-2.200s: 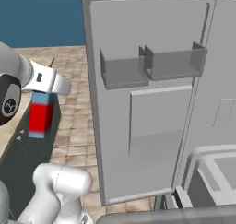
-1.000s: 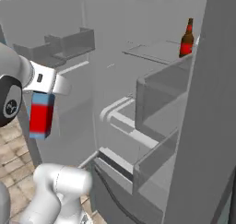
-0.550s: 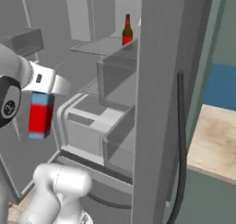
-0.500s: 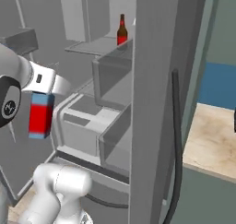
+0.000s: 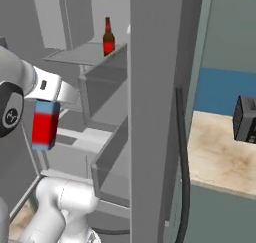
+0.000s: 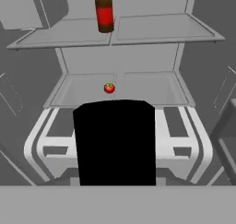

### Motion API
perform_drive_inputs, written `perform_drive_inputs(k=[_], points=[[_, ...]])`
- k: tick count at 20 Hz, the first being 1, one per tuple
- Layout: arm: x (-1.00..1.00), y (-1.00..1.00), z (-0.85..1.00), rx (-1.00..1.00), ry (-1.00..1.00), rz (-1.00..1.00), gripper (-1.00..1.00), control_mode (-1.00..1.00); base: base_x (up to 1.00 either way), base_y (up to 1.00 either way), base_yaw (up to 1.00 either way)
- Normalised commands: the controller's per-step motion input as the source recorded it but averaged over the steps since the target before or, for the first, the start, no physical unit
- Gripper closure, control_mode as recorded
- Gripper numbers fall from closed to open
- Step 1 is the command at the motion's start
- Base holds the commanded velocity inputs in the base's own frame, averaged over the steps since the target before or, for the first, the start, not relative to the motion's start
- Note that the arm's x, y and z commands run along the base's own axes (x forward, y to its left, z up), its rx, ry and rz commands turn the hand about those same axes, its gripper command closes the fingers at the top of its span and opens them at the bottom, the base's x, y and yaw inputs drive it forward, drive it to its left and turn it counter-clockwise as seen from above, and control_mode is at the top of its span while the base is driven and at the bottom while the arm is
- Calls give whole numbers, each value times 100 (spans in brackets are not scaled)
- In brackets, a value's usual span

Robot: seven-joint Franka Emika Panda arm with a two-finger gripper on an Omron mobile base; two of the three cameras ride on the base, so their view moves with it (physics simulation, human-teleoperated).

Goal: Place the beer and liquor on the top shelf of the fridge to keep them out of children's reach, and place the tomato on lower shelves for easy access.

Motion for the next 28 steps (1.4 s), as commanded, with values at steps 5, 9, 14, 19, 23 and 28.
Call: perform_drive_inputs(k=[5,9,14,19,23,28], points=[[0,0,0,0,0,0,100,100,38,19,-21],[0,0,0,0,0,0,100,100,21,24,-33],[0,0,0,0,0,0,100,100,24,58,-37],[0,0,0,0,0,0,100,100,24,75,-33],[0,0,0,0,0,0,100,100,22,40,-17],[28,0,0,0,-2,4,100,-100,7,0,0]])
